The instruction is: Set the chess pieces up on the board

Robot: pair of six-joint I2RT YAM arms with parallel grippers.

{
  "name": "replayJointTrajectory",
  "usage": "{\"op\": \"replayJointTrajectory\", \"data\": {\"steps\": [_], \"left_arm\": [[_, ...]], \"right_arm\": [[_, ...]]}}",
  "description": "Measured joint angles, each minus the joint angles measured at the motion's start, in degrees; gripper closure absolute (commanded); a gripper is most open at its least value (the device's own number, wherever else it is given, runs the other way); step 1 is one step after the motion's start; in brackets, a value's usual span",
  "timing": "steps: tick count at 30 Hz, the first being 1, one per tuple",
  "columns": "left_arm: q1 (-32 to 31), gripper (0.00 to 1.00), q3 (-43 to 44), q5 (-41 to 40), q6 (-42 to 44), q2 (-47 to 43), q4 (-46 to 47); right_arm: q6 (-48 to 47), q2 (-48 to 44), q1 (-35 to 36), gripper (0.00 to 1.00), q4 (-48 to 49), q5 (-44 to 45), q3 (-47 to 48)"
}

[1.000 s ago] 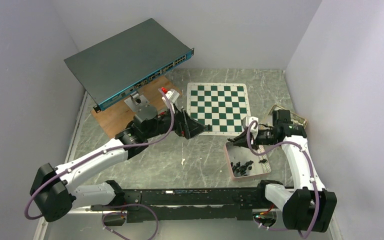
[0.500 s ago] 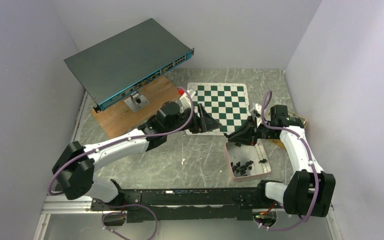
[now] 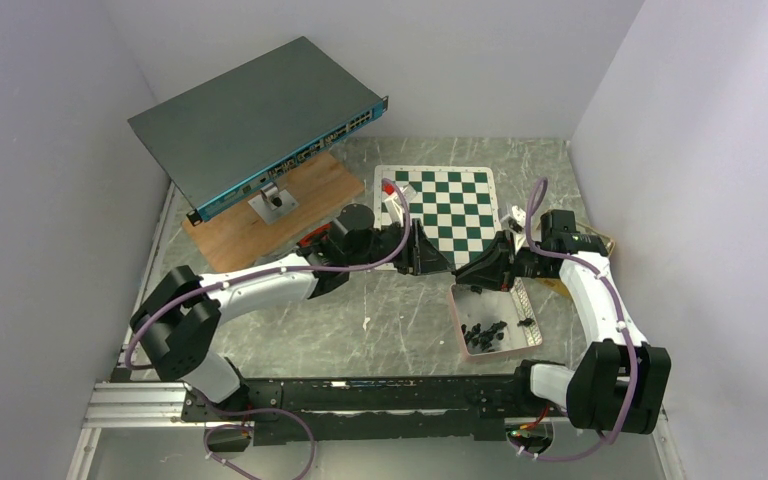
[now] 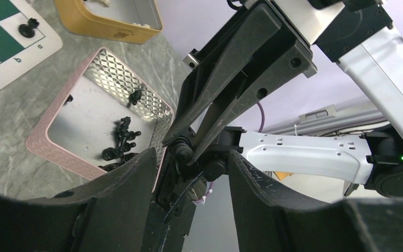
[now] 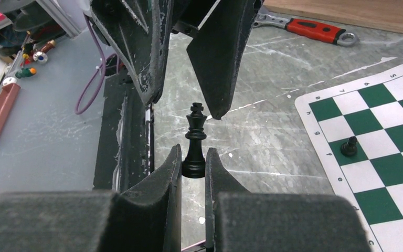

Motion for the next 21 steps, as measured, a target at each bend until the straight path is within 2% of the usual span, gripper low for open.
{"op": "replayJointTrajectory", "data": {"steps": [9,12,15,20,21], "left_arm": [[-0.8,0.54,0.2,2.0,0.0,2.1,2.5],[-1.0,0.61,0.2,2.0,0.0,2.2,2.4],[-1.1,0.72,0.5,2.0,0.2,2.2,2.2],[-1.0,0.99,0.9,1.5,1.2,2.3,0.8],[-1.1,1.00,1.1,1.5,1.2,2.3,0.5]], "right_arm": [[0.7,0.0,0.0,1.00,0.0,-0.5,0.0],[0.9,0.0,0.0,1.00,0.0,-0.7,0.0],[1.0,0.0,0.0,1.00,0.0,-0.8,0.0],[1.2,0.0,0.1,1.00,0.0,-0.8,0.0],[1.1,0.0,0.1,1.00,0.0,-0.8,0.0]]}}
